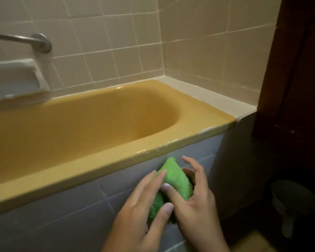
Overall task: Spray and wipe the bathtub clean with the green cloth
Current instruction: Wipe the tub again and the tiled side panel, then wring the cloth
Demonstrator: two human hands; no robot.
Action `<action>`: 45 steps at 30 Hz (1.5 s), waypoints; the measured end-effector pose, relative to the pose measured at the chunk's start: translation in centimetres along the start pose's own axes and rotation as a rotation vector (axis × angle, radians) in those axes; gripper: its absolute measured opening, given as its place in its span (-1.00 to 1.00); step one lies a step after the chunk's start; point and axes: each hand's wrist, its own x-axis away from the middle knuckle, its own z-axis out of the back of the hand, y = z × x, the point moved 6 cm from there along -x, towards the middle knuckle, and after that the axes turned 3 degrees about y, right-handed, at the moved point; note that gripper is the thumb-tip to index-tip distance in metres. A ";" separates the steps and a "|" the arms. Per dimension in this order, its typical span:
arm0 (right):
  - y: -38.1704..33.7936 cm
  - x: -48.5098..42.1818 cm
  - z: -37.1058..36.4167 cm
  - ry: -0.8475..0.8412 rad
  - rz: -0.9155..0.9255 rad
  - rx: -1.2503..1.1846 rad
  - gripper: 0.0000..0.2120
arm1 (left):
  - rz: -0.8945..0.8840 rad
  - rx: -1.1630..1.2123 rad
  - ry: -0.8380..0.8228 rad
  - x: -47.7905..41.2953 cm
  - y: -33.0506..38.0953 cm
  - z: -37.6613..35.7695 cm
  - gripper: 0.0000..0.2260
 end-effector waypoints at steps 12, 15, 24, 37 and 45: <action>5.4 5.8 -1.9 -0.536 -0.377 -0.216 -0.13 | 0.349 -0.059 -0.071 4.8 -6.2 0.5 -0.80; 5.5 5.3 -1.7 -0.523 -0.376 -0.174 -0.20 | 0.384 -0.111 -0.182 4.8 -7.7 0.8 -0.91; 7.3 5.8 -3.6 -0.532 -0.887 -0.579 -0.56 | 0.674 0.207 -0.361 7.7 -10.3 -0.8 -0.67; 6.3 7.0 -3.7 -0.467 -0.624 -0.569 -0.34 | 0.867 0.418 0.037 10.9 -10.4 -0.8 -0.78; 6.1 7.4 -3.5 -0.479 -0.586 -0.493 -0.26 | 0.705 0.716 0.004 9.0 -5.8 -5.5 -0.64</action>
